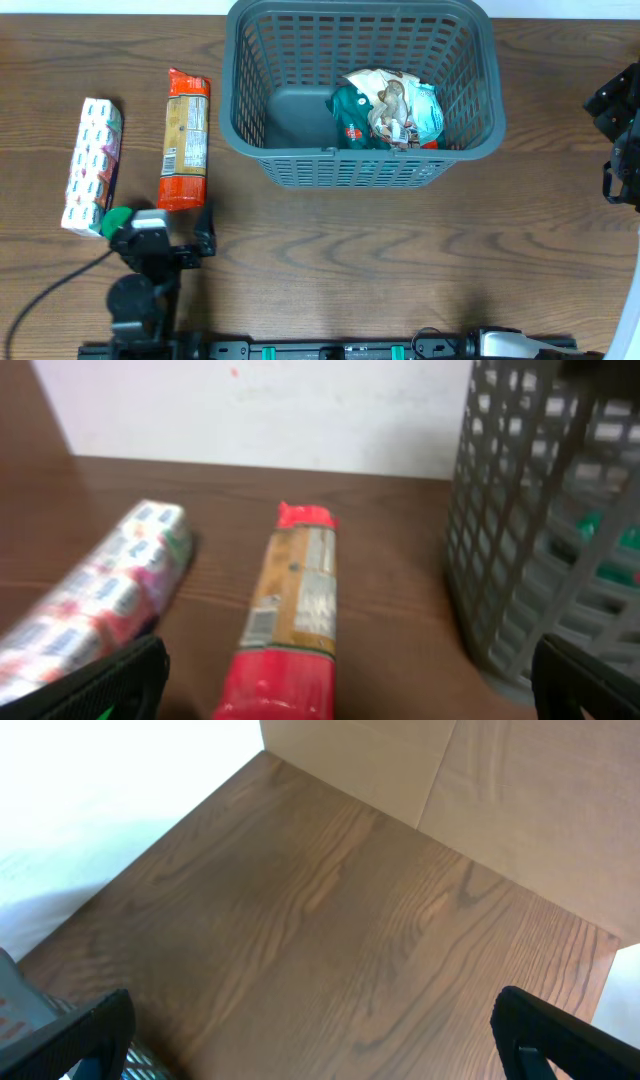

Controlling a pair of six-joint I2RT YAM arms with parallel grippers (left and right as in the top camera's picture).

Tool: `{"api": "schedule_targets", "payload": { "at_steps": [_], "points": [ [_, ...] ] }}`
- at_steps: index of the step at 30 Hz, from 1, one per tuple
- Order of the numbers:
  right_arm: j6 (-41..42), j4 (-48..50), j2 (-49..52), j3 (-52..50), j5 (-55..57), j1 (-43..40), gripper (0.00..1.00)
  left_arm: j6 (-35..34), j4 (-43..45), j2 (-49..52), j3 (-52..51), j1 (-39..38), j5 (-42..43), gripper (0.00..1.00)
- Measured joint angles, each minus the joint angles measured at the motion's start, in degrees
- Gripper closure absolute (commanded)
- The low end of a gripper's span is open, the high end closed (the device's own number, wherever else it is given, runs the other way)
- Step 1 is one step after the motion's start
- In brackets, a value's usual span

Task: Pack container
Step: 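Move the left gripper over the red-and-tan roll and lower onto it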

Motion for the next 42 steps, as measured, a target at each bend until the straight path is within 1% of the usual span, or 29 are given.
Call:
{"api": "schedule_targets", "payload": {
  "at_steps": [2, 5, 8, 11, 14, 16, 19, 26, 30, 34, 38, 42],
  "points": [
    [0.0, -0.02, 0.0, 0.0, -0.02, 0.0, 0.01, 0.04, -2.64, 5.46, 7.13, 0.0, -0.81, 0.01],
    [0.02, -0.02, 0.0, -0.02, -0.04, 0.0, 0.01, 0.22, -8.26, 16.2, 18.58, 0.0, -1.68, 0.01],
    [0.02, -0.04, 0.0, -0.04, -0.09, 0.0, 0.01, 0.26, -17.16, 28.87, 30.56, 0.0, -1.97, 0.01],
    [0.04, 0.0, 0.0, -0.04, -0.17, 0.0, 0.01, 0.94, -28.13, 42.99, 43.36, 0.0, -2.08, 0.01],
    [0.04, -0.02, 0.0, -0.04, -0.2, 0.0, 0.01, 1.64, -31.93, 53.11, 51.65, 0.0, -2.03, 0.02],
    [0.04, 0.0, 0.0, -0.04, -0.2, 0.0, 0.01, 1.79, -32.44, 58.16, 55.49, 0.0, -2.01, 0.01],
    [0.04, 0.0, 0.0, -0.04, -0.22, 0.0, 0.01, 2.01, -31.74, 62.07, 57.7, 0.0, -1.97, 0.01],
    [0.04, 0.0, 0.0, -0.04, -0.2, 0.0, 0.01, 3.28, -30.08, 64.28, 57.88, 0.7, -1.86, 0.01],
    [0.04, -0.02, 0.0, -0.04, -0.2, 0.0, 0.01, 3.32, -30.29, 67.6, 58.29, 1.51, -1.86, 0.01],
    [0.04, -0.02, 0.0, -0.04, -0.22, 0.0, 0.01, 4.79, -30.58, 74.71, 59.19, 1.73, -1.84, 0.01],
    [0.04, -0.02, 0.0, -0.04, -0.2, 0.0, 0.01, 5.68, -31.58, 82.31, 62.38, 2.43, -1.77, 0.02],
    [0.04, 0.0, 0.0, -0.04, -0.2, 0.0, 0.01, 6.97, -31.32, 86.68, 65.57, 4.87, 1.57, 0.01]
  ]
}}
